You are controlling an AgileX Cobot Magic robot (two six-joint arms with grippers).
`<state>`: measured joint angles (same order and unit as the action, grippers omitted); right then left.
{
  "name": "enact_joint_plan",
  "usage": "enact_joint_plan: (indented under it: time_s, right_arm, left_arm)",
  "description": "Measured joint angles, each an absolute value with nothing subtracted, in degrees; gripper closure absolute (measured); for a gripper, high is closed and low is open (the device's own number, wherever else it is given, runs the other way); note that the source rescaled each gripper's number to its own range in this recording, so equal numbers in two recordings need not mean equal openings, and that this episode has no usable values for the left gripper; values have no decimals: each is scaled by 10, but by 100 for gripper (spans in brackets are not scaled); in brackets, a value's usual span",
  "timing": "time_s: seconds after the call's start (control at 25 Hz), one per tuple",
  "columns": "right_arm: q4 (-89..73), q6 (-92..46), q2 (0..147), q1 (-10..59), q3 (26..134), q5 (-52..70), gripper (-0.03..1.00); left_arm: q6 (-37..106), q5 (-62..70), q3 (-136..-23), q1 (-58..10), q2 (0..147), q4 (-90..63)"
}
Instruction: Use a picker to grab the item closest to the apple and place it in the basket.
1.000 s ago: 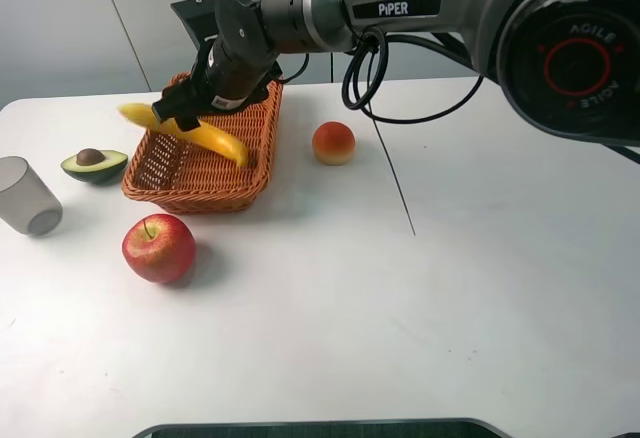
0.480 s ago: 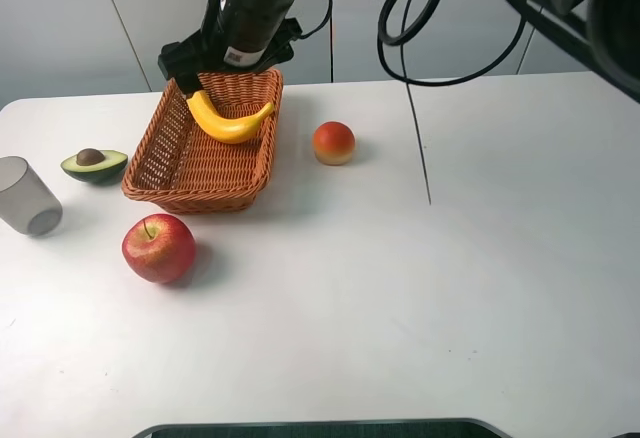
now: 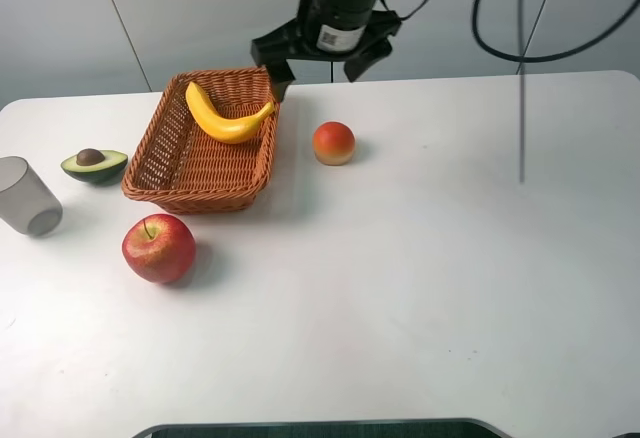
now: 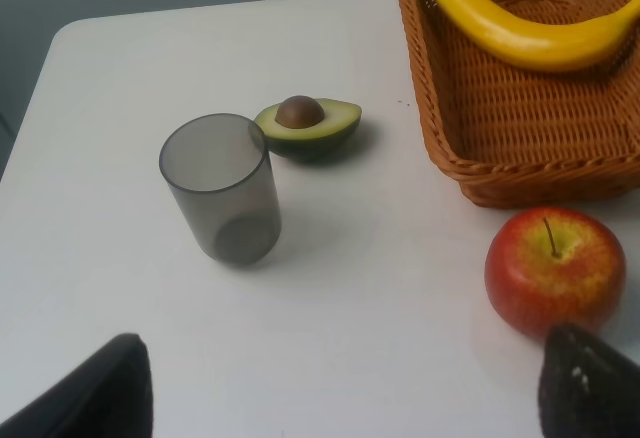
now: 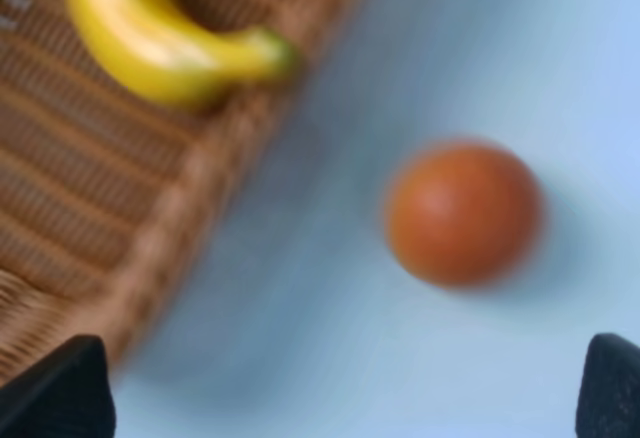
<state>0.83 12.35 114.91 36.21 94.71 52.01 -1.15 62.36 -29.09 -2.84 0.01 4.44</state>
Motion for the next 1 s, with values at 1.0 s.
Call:
enact_joint_plan:
  time_s: [1.0]
  right_arm:
    - [-9, 72, 500, -17, 400, 558, -3]
  left_arm:
    - [-12, 624, -291, -28, 0, 45]
